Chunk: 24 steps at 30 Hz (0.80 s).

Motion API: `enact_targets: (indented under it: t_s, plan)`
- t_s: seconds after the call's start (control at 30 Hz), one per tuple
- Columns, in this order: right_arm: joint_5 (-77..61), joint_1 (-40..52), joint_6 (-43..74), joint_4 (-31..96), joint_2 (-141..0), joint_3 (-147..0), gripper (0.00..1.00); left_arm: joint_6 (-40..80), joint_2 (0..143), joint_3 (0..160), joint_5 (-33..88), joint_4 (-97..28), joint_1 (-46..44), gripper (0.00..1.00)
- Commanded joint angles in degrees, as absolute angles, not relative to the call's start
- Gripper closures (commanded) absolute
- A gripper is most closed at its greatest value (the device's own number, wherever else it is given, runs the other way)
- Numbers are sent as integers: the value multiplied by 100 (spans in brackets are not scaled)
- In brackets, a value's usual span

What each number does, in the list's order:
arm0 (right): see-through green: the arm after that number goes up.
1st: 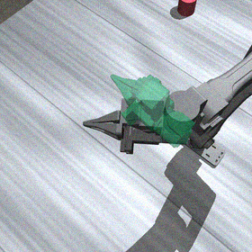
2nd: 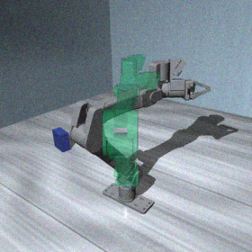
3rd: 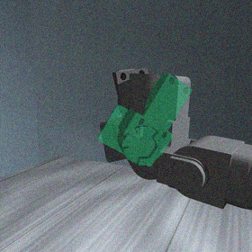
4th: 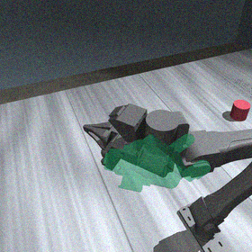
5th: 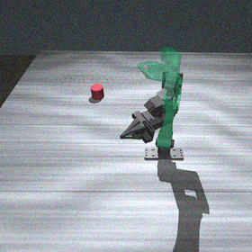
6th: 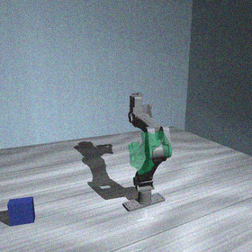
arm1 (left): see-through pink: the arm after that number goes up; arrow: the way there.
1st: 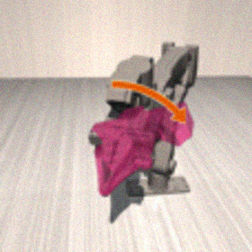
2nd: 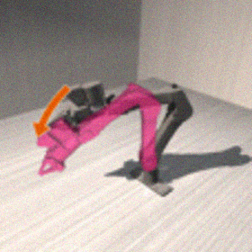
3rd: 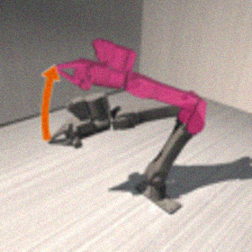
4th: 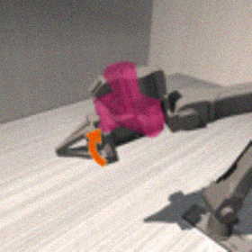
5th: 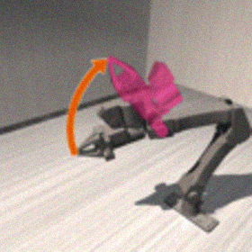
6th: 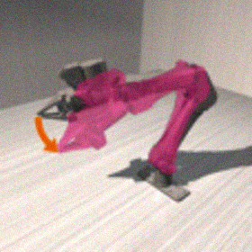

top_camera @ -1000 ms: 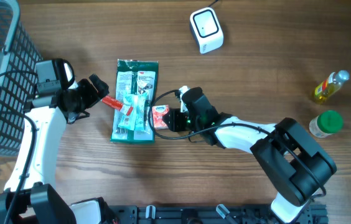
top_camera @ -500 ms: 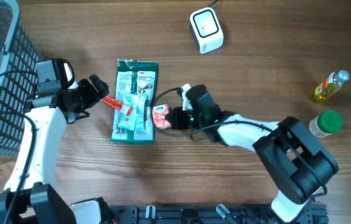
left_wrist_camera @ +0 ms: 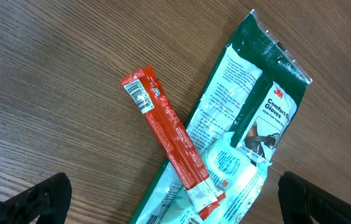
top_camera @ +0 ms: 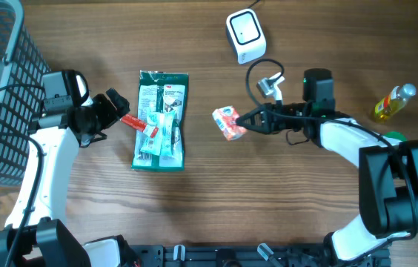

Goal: Scan the item barcode
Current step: 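Move the right gripper to the Kleenex tissue pack and grasp it, then lift the tissue pack and hold it up to the white scanner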

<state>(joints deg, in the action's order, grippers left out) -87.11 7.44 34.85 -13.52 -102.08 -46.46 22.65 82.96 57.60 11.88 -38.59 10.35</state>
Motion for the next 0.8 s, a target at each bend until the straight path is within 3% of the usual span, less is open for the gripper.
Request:
enact_targets:
  t_s: [0.0,0.23,0.77]
  plan:
    - [-9306,563,3433,-1302,-10101,-4637,96,2298,8261,5817,1216,-3844,1039,0]
    - [-9308,412,3647,-969,-9515,-4637,96,2298,8261,5817,1216,-3844,1039,0]
    - [-9306,298,4254,-327,-5988,-4637,96,2298,8261,5817,1216,-3844,1039,0]
